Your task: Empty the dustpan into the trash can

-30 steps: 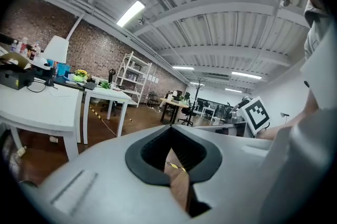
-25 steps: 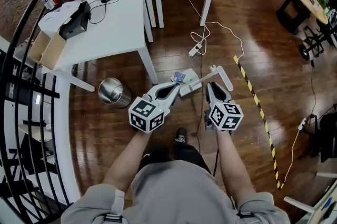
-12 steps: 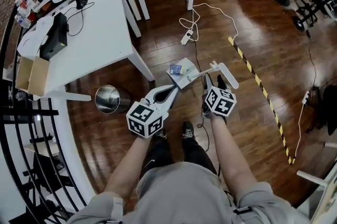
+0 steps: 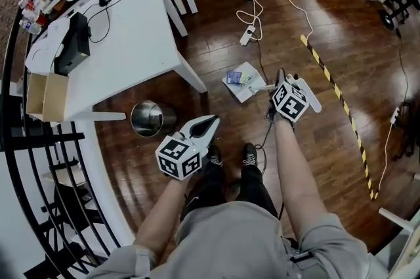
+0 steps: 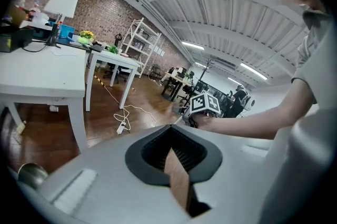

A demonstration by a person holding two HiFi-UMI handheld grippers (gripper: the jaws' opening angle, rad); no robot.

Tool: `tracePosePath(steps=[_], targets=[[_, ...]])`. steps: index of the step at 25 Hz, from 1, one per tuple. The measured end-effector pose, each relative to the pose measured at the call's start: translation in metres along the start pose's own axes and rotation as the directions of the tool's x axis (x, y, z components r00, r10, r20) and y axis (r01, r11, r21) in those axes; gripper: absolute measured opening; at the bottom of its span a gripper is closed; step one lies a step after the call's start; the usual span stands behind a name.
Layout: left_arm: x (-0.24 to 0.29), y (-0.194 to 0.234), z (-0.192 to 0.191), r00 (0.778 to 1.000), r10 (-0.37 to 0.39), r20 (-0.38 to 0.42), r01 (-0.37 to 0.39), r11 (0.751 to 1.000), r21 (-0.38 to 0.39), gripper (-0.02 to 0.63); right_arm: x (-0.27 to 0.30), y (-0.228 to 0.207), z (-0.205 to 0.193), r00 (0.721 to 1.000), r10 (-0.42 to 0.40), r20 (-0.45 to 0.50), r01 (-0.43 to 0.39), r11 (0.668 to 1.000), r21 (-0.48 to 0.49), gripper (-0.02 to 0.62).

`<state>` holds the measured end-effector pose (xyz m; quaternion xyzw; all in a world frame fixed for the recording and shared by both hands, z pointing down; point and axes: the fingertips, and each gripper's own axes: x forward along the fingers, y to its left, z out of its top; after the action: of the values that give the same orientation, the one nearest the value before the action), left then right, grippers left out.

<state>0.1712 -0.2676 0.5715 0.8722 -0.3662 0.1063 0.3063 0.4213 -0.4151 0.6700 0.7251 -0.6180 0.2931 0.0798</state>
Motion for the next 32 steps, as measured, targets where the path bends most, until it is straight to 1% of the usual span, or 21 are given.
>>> tracePosePath(steps=[1, 3, 7, 10, 14, 19, 22, 26, 29, 32], targets=[[0.000, 0.001, 0.000, 1.000, 0.000, 0.001, 0.000, 1.000, -0.003, 0.005, 0.002, -0.001, 0.001, 1.000, -0.008, -0.008, 0.008, 1.000, -0.010, 0.196], [-0.001, 0.004, 0.001, 1.000, 0.004, 0.003, -0.004, 1.000, -0.005, 0.005, 0.004, -0.001, 0.002, 1.000, -0.005, -0.013, 0.004, 1.000, -0.027, 0.189], [-0.005, 0.008, -0.003, 1.000, 0.024, 0.003, -0.024, 1.000, -0.017, 0.005, -0.007, -0.009, 0.001, 0.999, 0.033, 0.007, -0.033, 0.998, -0.061, 0.187], [-0.005, 0.010, -0.008, 0.999, 0.034, -0.004, -0.035, 0.999, -0.026, 0.005, -0.019, -0.013, 0.015, 0.997, 0.065, 0.034, -0.061, 0.992, -0.107, 0.187], [-0.007, 0.008, -0.022, 0.998, 0.050, -0.040, -0.051, 0.999, -0.015, 0.005, -0.046, -0.004, 0.038, 0.988, 0.154, 0.031, -0.147, 0.975, -0.167, 0.187], [0.001, -0.015, -0.049, 0.994, 0.041, -0.098, -0.041, 0.999, 0.000, 0.005, -0.093, 0.007, 0.073, 0.962, 0.271, 0.007, -0.263, 0.938, -0.227, 0.187], [-0.007, -0.024, -0.061, 0.993, 0.057, -0.106, -0.058, 0.998, -0.002, 0.005, -0.117, 0.023, 0.093, 0.941, 0.338, 0.000, -0.327, 0.913, -0.244, 0.187], [-0.031, -0.025, -0.080, 0.987, 0.123, -0.103, -0.127, 0.991, -0.036, 0.005, -0.143, 0.058, 0.113, 0.902, 0.432, -0.022, -0.422, 0.868, -0.261, 0.187], [-0.054, -0.028, -0.093, 0.978, 0.189, -0.091, -0.195, 0.978, -0.070, 0.005, -0.162, 0.090, 0.127, 0.857, 0.514, -0.040, -0.504, 0.818, -0.279, 0.188], [-0.086, -0.026, -0.090, 0.962, 0.269, -0.038, -0.271, 0.958, -0.096, 0.005, -0.182, 0.137, 0.140, 0.796, 0.603, -0.047, -0.587, 0.751, -0.301, 0.187]])
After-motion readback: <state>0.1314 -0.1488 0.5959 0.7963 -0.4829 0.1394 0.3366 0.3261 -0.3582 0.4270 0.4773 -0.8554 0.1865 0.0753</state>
